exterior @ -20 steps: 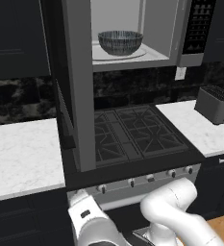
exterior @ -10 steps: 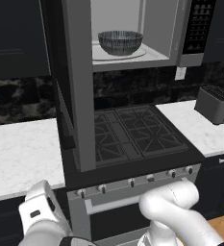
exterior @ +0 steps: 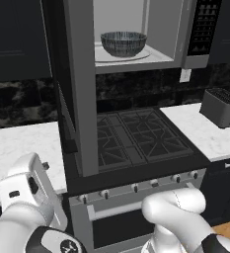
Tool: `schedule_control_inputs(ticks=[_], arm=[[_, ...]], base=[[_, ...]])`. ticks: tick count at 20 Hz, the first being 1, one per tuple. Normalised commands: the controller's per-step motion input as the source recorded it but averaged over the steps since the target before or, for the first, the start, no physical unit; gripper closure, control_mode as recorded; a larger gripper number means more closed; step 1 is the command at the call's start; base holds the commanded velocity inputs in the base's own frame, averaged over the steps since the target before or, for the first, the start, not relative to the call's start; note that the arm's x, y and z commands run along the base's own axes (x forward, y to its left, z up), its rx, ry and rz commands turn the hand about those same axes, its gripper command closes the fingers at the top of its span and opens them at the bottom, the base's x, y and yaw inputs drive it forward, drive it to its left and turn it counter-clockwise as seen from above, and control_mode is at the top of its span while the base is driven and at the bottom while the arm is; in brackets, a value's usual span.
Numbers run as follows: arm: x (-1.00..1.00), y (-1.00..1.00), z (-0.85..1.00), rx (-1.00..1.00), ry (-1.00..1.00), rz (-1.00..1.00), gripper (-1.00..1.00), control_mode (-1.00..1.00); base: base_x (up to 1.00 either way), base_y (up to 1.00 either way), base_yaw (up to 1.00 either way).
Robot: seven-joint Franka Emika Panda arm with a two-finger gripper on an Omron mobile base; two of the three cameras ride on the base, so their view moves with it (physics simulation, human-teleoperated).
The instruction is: Pick the eggplant from the sink and place it in the bowl. Then pick the bowl and place it in the microwave. Then close the microwave door and press the start button.
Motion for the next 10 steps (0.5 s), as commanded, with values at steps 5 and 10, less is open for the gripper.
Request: schedule_control_inputs(ticks=[5,10], arm=[[0.35,-0.59,0.36,0.0,-0.2,0.0,-1.0,-1.0],[0.23,-0.86,0.36,0.0,-0.21,0.0,-1.0,-1.0]], base=[[0.0,0.0,0.0],[0.0,0.0,0.0]])
